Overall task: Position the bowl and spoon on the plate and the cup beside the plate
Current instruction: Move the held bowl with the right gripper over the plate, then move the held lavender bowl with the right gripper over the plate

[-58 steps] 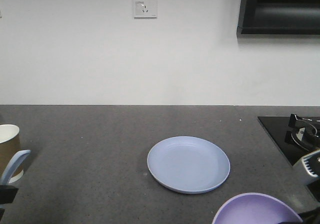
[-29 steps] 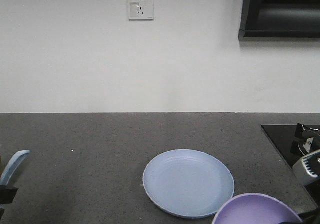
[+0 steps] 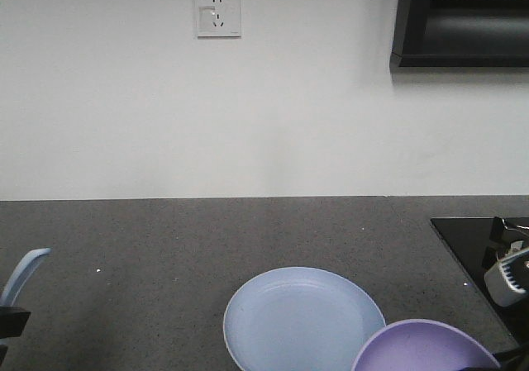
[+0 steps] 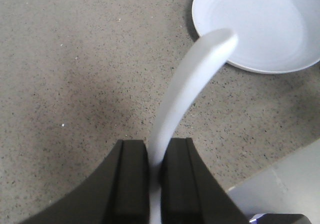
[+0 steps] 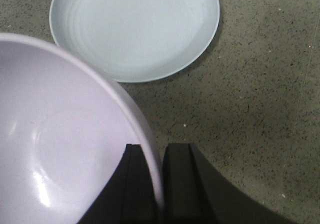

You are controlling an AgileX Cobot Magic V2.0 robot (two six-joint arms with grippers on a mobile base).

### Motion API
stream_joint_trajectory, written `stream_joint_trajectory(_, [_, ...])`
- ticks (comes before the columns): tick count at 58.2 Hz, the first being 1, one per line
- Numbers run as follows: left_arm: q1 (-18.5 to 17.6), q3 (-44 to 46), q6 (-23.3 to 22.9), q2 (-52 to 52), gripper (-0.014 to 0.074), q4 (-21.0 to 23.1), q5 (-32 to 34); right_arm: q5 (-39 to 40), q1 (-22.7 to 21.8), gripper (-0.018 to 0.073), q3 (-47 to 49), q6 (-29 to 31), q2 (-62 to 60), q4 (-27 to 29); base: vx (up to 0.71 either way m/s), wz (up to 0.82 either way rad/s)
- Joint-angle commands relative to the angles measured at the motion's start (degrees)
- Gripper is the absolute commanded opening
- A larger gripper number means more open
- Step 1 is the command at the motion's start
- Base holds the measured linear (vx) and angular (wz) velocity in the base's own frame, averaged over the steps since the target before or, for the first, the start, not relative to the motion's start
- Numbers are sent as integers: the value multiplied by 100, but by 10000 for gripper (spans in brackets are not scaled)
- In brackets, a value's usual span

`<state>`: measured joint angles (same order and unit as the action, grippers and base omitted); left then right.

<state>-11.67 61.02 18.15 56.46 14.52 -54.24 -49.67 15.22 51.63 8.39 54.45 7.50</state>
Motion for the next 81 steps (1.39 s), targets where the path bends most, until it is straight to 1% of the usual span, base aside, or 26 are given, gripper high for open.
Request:
stream_joint_trajectory(1, [-42, 139, -36, -88, 175, 130, 358, 360, 5, 61, 163, -3, -82, 26, 9, -1])
stream_joint_trajectory(65, [-42, 139, -36, -88, 175, 130, 358, 360, 5, 61, 163, -3, -82, 26, 2, 0])
stream_joint_trajectory(73, [-42, 139, -36, -88, 175, 130, 358, 614, 5, 61, 163, 13, -82, 25, 0, 0])
stream_joint_trajectory(81, [-42, 139, -36, -88, 175, 130, 358, 669, 5, 61, 163, 13, -52, 38, 0, 0])
